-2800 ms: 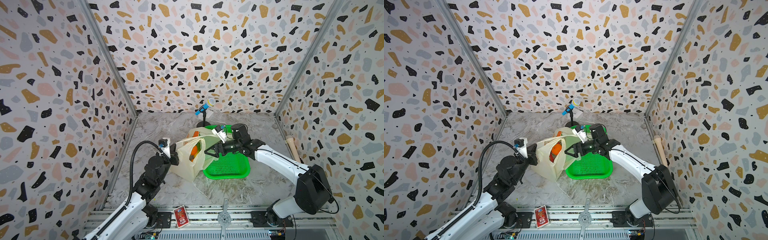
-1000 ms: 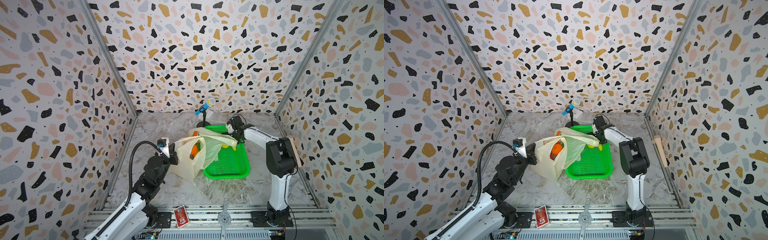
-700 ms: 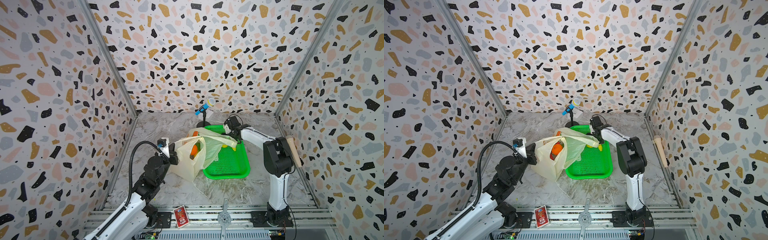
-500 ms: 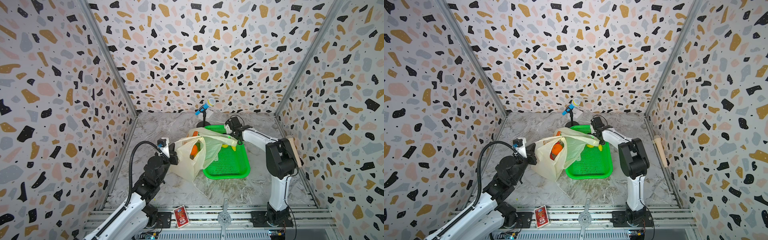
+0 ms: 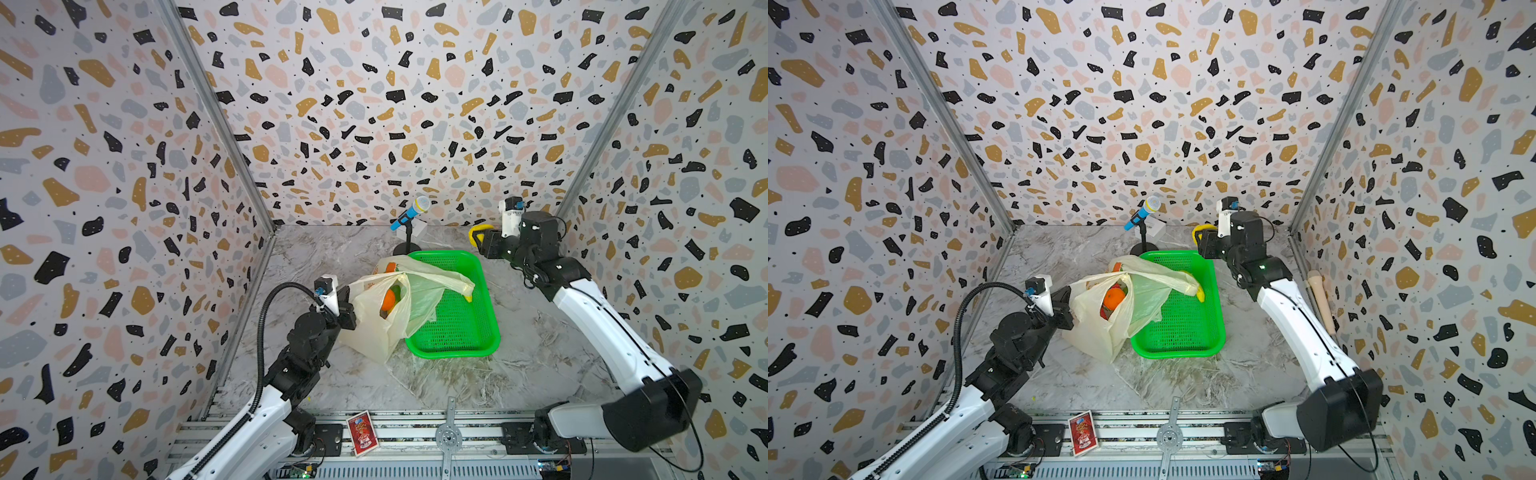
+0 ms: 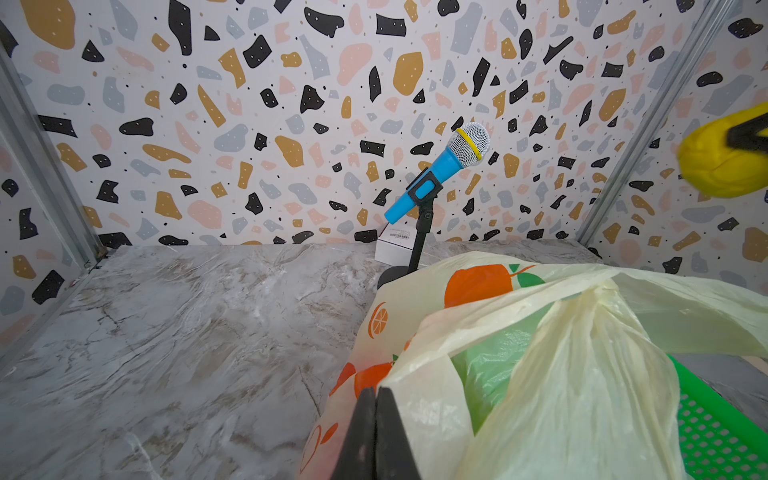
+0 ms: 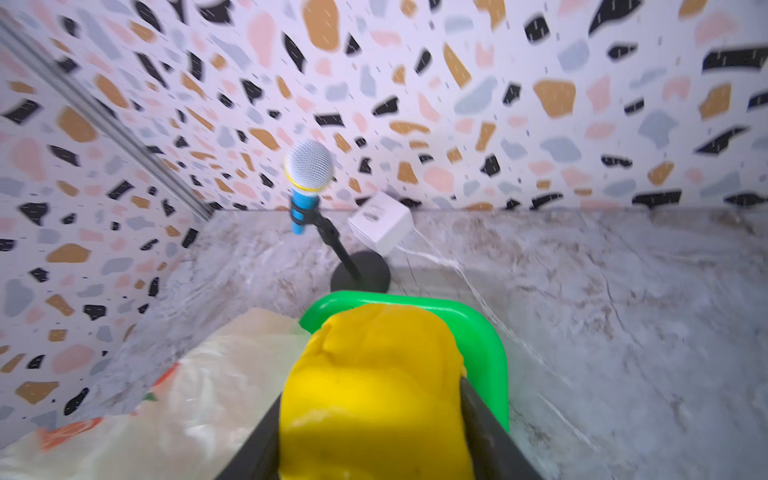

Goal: Place the fruits into the plastic bag
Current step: 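Close the right gripper on the yellow fruit and lift it, then carry the yellow fruit into the bag and open the right gripper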

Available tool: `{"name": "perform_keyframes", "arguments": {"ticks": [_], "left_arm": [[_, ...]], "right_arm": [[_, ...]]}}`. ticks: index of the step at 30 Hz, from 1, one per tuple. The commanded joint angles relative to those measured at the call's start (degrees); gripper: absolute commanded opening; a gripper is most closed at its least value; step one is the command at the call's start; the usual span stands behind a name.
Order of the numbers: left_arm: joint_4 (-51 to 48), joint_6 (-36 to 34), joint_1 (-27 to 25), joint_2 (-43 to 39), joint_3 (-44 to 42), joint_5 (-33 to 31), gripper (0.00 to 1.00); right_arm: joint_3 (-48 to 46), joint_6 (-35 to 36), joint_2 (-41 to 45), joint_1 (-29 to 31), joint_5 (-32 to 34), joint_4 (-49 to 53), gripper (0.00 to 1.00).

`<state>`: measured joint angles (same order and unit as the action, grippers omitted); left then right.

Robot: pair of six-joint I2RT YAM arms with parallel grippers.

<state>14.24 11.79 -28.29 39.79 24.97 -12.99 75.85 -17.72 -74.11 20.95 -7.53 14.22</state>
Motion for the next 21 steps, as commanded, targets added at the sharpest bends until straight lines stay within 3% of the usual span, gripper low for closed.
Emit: {"name": "perform_keyframes", "arguments": {"ticks": [1,5,8,12,21], "left_arm": [[2.63,0.45,0.26,-0.47,-0.33,-0.32,0.0],[2.62,0.46,0.25,-0.23,-0.25,-0.19,0.0],[2.56,0.56,0.26,-0.14,0.05,0.05,0.0],[2.15,0.52,0.26,-0.02,0.43,-0.01,0.0],[1.41,-0.18,0.25,-0.33,0.99,0.23,0.0]], "right_arm": [[-1.4,3.75,3.21,3.21,-4.83,-2.94,0.39],[-3.11,5.56,2.12,8.66,-13.7,-0.45,0.39],[-6.0,5.6,0.71,13.6,-15.42,-0.02,0.39],[-7.54,5.69,-2.08,18.43,-13.9,0.91,0.39],[-7.5,3.84,-7.57,18.48,-4.14,1.5,0.4]]}}
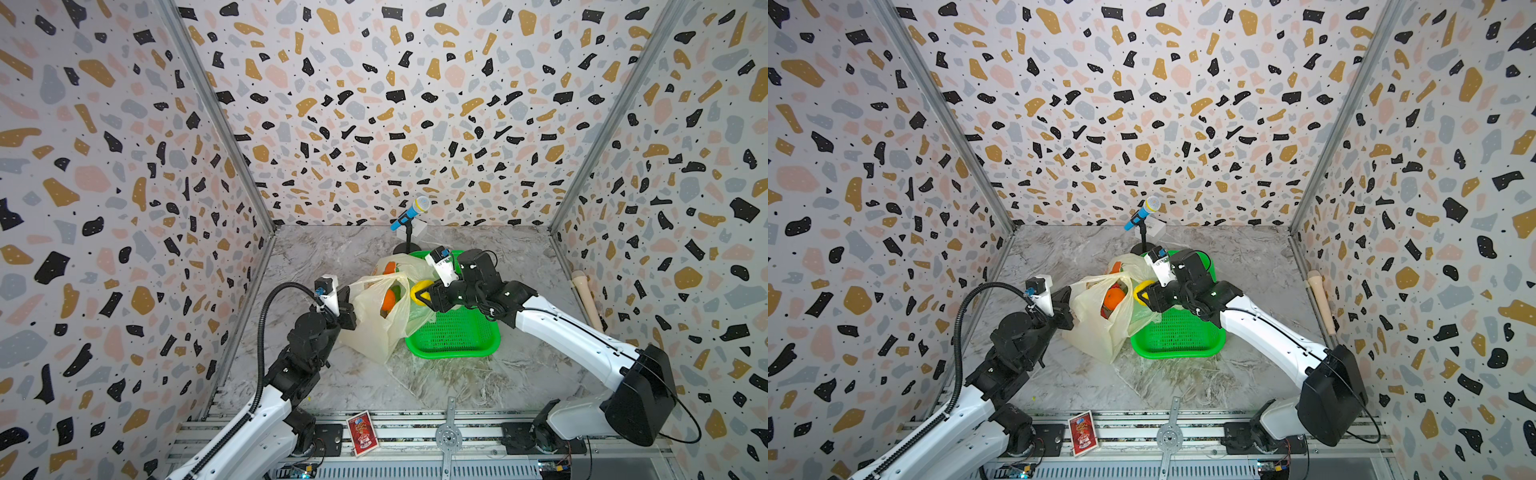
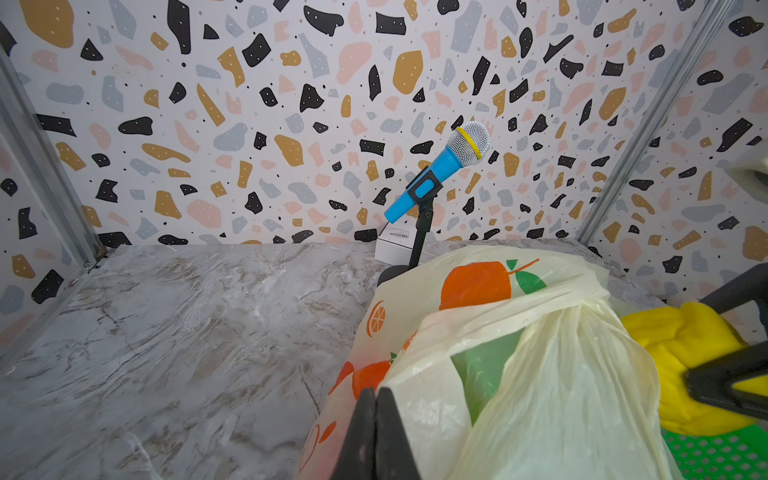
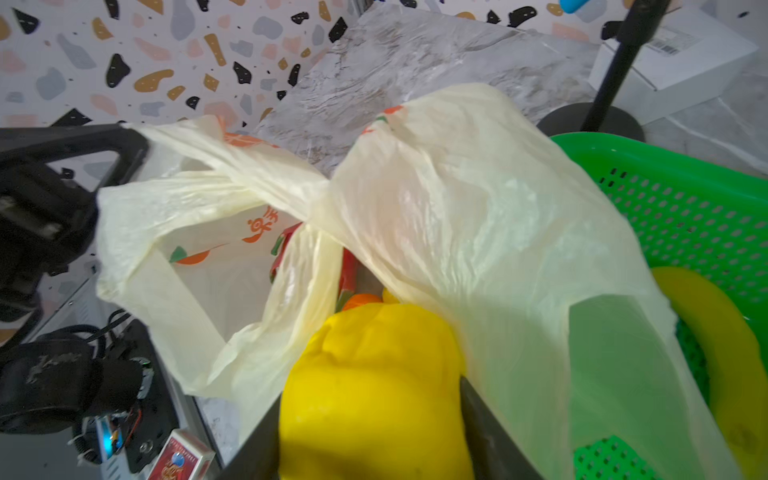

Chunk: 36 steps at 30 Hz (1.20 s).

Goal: Place the fruits into the plastic bag
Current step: 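Carry the yellow fruit into the bag and open the right gripper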

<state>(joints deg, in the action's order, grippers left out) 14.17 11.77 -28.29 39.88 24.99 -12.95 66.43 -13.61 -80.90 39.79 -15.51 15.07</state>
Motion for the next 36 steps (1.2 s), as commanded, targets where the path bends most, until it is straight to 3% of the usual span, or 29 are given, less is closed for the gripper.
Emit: {"name": "perform_keyframes", "arguments": {"ticks": [1,10,20,24,31,33,36], "left_arm": [[1.39,-0.17,0.26,-0.46,0.96,0.06,0.0],[1.95,0.18,0.26,-1.32,0.13,0.17,0.0],[2.26,0.07,0.26,-1.81,-0.61,-0.04,0.0],[2.26,0.1,0.25,-2.23,-0.9,-0.12,0.0],[0.87,0.54,0.26,-3.45,-0.77,-6.23,0.0],[0.59,1.16,0.26,-3.99,-0.61,-9.75,0.0],[-2.44,3.3,0.25,-4.87,-0.43,-18.5,0.0]], "right_arm": [[2.48,-0.21,-1.75,-0.39,4.09,1.18,0.4],[6.29,-0.94,-8.79,0.49,3.39,-0.23,0.4],[11.33,0.6,-14.45,8.35,1.39,-0.09,0.41],[13.54,-0.43,-17.65,8.64,-0.56,-0.96,0.41],[23.46,-0.84,-28.26,7.98,-0.49,4.11,0.44],[25.43,-1.01,-30.24,7.86,-1.09,5.07,0.47],[26.85,-0.98,-30.98,7.78,-1.11,5.69,0.68]]}}
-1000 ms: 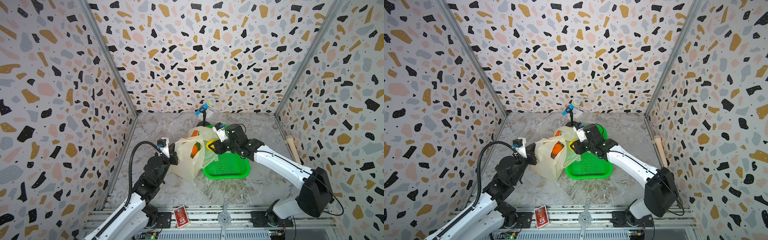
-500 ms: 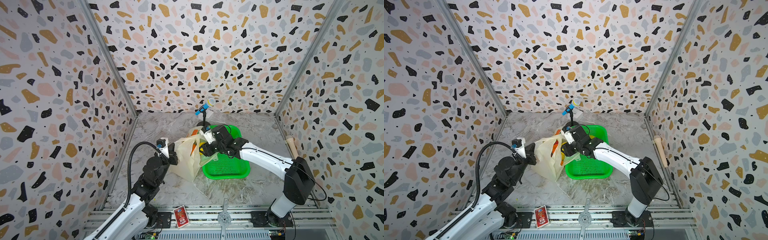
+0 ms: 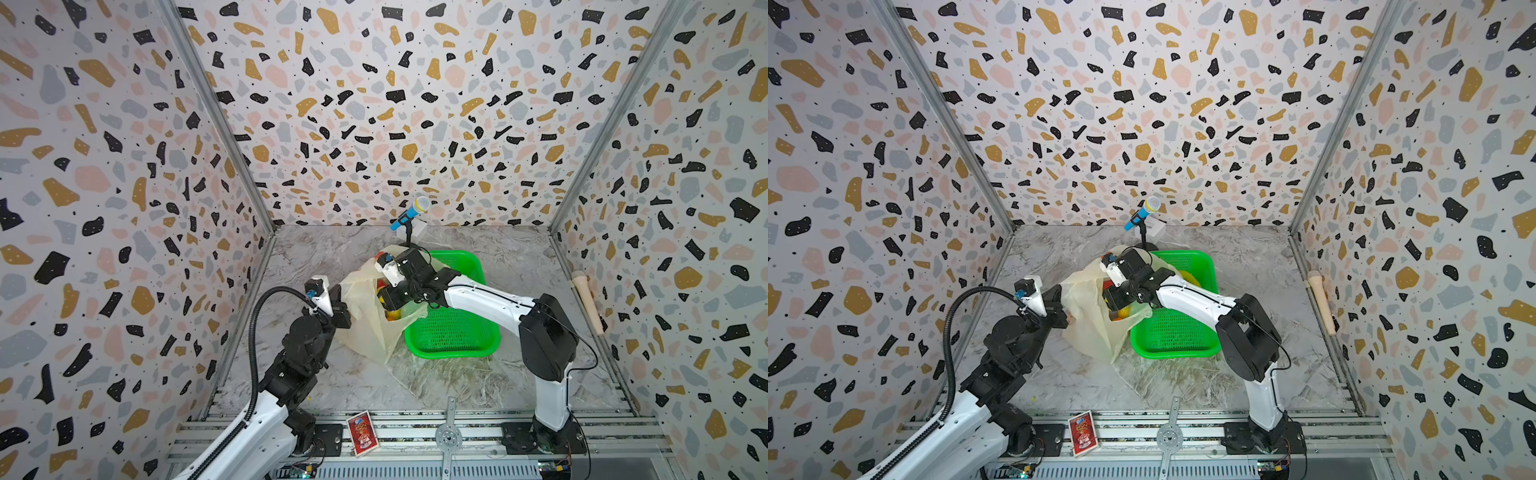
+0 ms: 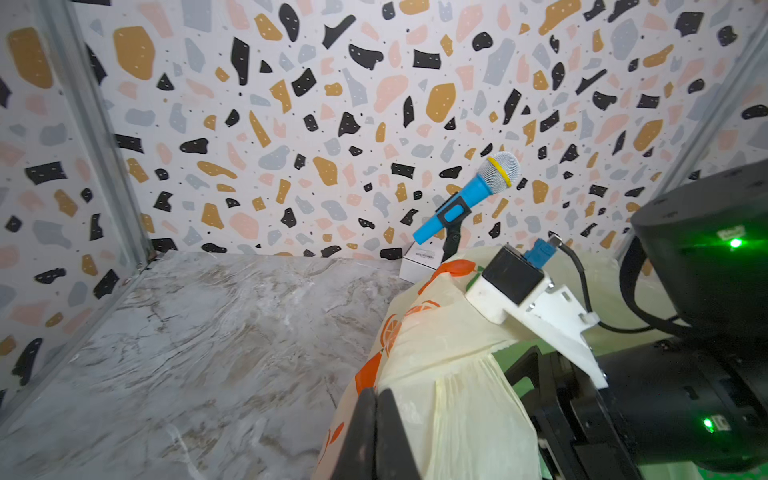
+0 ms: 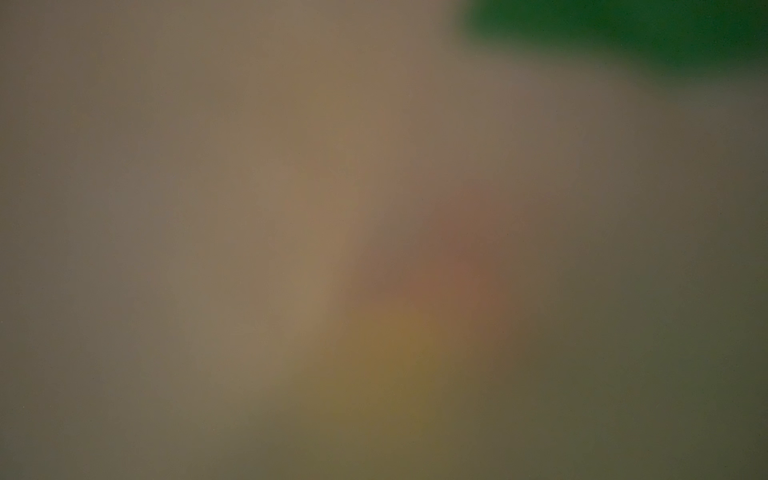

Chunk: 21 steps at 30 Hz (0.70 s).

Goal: Place the fruits into the plastic bag
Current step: 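Carry the yellow fruit into the bag and open the right gripper, then withdraw the right gripper up out of the bag mouth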

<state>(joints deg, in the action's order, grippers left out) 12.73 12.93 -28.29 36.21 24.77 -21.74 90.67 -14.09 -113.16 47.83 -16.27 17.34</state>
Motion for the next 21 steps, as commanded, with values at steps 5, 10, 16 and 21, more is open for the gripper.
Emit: {"name": "perform_keyframes", "arguments": {"ticks": [5,10,16,21], "left_arm": [[-4.08,3.49,0.39,-1.46,0.03,-19.37,0.0],[-5.31,4.56,0.34,-0.36,0.35,-19.56,0.0],[-0.86,1.84,0.36,-1.09,-0.62,-8.44,0.0],[1.29,0.85,0.3,-1.09,-0.94,-2.0,0.0]], "right_arm": [[2.56,-0.2,4.08,-1.29,0.63,3.66,0.87],[0.32,-0.57,9.39,-5.26,-0.77,3.88,0.89],[-4.63,-1.02,17.14,-12.42,-8.55,2.33,0.89],[-9.86,-1.02,22.47,-16.23,-24.02,-1.26,0.89]]}}
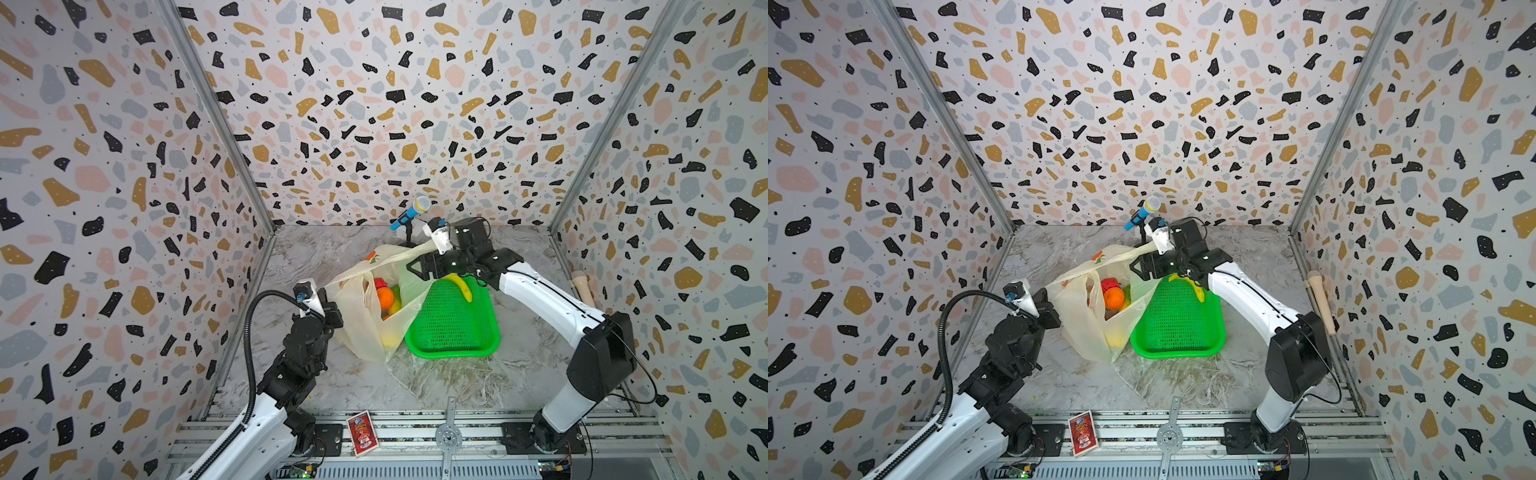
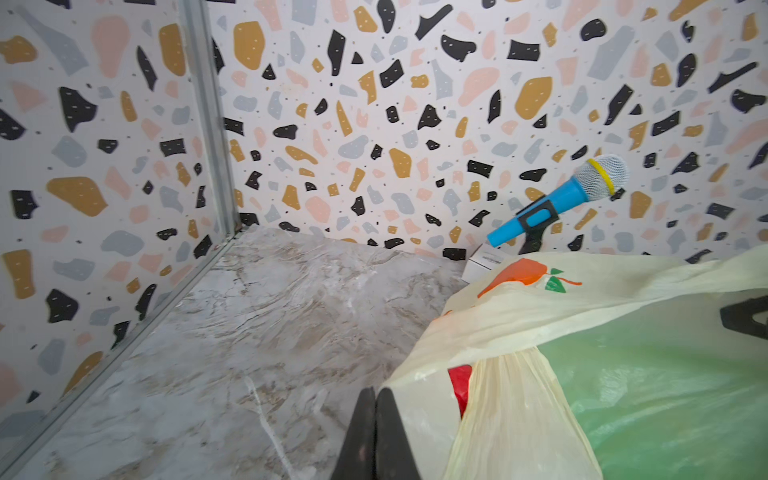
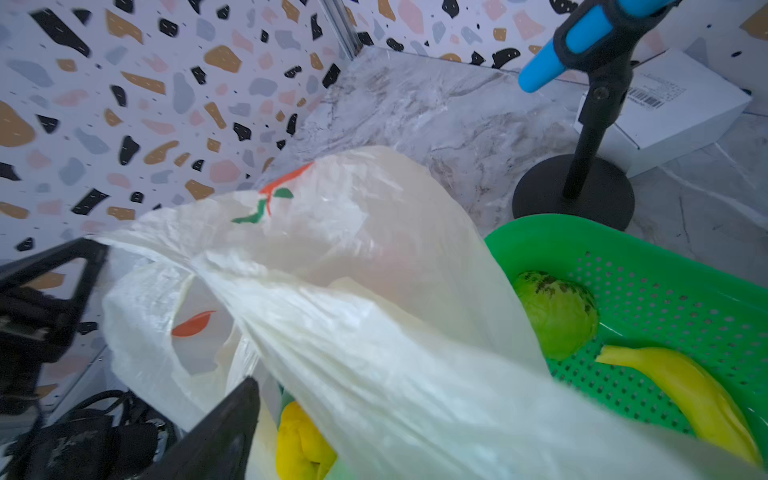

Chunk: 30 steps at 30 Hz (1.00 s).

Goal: Place the fruits into the plastic bag
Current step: 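Withdraw the right gripper up out of the bag mouth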

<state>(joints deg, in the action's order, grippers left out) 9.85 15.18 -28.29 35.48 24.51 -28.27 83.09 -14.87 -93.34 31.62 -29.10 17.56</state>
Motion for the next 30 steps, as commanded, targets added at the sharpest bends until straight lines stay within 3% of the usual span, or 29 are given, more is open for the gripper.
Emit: {"name": "perform_keyframes", "arguments": {"ticks": [1,6,10,13,18,25,30], "left_arm": [[4.21,-1.25,0.35,-0.05,-0.53,4.58,0.0],[4.13,-1.14,0.34,1.62,0.06,4.02,0.0],[4.13,-1.07,0.34,2.7,0.62,3.45,0.0],[4.0,-0.86,0.34,3.39,0.93,3.05,0.0],[3.32,-0.77,0.34,3.72,1.11,2.37,0.0],[3.07,-0.85,0.33,3.39,0.85,1.56,0.0],[3.23,-0.74,0.34,3.02,0.3,1.55,0.0]], "right_arm": [[-3.38,-0.31,3.65,0.02,-14.22,-2.45,0.89],[-9.44,-6.65,7.55,0.16,-31.75,-13.26,0.88],[-12.16,-13.86,10.29,0.31,-40.43,-24.8,0.87],[-11.32,-16.22,11.63,0.29,-43.38,-29.2,0.87],[-7.68,-16.53,13.81,-3.58,-41.21,-29.59,0.87],[-10.82,-27.93,15.74,-14.42,-38.13,-41.13,0.88],[-11.85,-26.81,13.43,-14.66,-37.02,-34.4,0.88]]}}
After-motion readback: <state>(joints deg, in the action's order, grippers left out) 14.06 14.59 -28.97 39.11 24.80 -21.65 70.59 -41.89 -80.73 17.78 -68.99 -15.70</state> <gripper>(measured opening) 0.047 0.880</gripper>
